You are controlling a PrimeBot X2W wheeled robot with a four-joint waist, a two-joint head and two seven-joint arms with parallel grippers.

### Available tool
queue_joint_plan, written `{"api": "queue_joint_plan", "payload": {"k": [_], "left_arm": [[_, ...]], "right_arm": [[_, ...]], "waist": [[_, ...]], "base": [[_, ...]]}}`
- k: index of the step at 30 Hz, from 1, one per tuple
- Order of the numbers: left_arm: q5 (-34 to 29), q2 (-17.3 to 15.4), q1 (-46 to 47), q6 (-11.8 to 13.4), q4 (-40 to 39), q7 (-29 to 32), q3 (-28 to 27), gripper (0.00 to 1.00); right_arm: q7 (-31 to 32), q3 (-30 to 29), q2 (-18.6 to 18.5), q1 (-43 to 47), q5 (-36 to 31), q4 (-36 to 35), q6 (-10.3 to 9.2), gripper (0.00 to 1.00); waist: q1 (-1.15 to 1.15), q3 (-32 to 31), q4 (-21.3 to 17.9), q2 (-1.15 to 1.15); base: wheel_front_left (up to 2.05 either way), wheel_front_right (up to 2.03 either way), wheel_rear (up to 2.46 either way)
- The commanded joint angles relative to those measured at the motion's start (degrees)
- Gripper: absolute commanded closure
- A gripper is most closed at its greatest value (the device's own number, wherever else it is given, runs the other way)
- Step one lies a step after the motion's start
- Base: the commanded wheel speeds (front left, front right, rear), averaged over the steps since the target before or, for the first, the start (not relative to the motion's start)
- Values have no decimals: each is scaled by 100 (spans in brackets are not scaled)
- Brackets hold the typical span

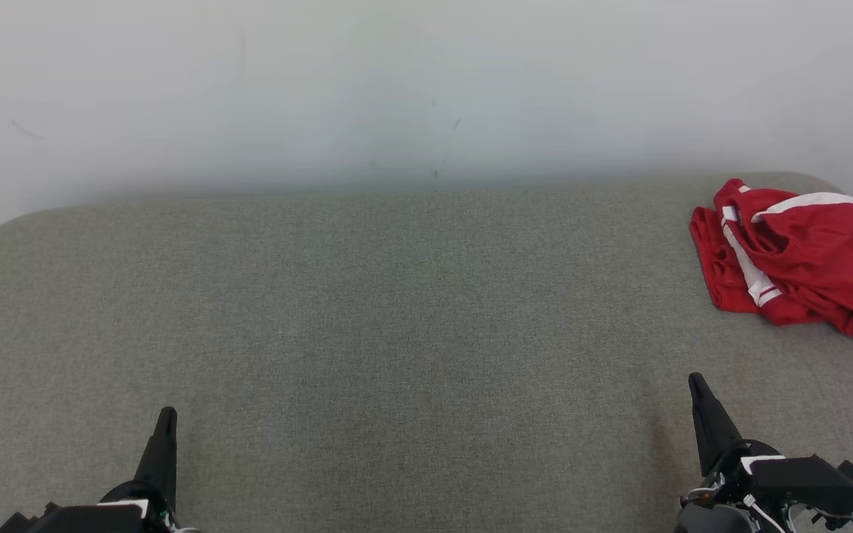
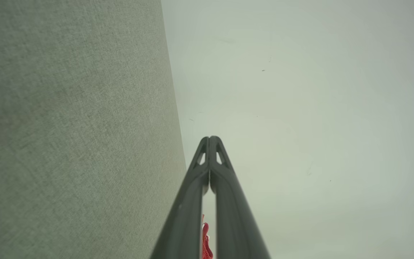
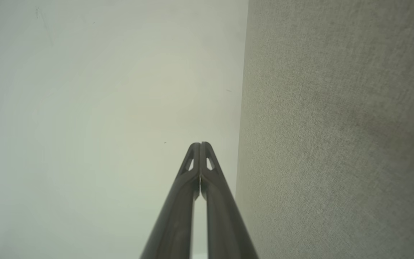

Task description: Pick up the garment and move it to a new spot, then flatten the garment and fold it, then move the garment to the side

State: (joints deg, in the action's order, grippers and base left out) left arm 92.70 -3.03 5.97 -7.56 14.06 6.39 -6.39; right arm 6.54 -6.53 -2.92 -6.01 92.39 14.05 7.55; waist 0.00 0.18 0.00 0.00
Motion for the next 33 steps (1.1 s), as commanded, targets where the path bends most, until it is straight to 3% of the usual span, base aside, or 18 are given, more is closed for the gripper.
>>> {"api": "queue_joint_plan", "payload": {"k": [1,33], "left_arm": [[-31,16,50,-8,7,20,-20,100],[-36,21,51,-8,7,30,-29,100]], "right_arm": [[14,-3,7,-46,6,6,-12,100],[14,-2,7,-46,7,4,-12,100]], "waist": [[0,0,0,0],[0,0,0,0]], "base": [[0,0,0],[0,0,0]]}}
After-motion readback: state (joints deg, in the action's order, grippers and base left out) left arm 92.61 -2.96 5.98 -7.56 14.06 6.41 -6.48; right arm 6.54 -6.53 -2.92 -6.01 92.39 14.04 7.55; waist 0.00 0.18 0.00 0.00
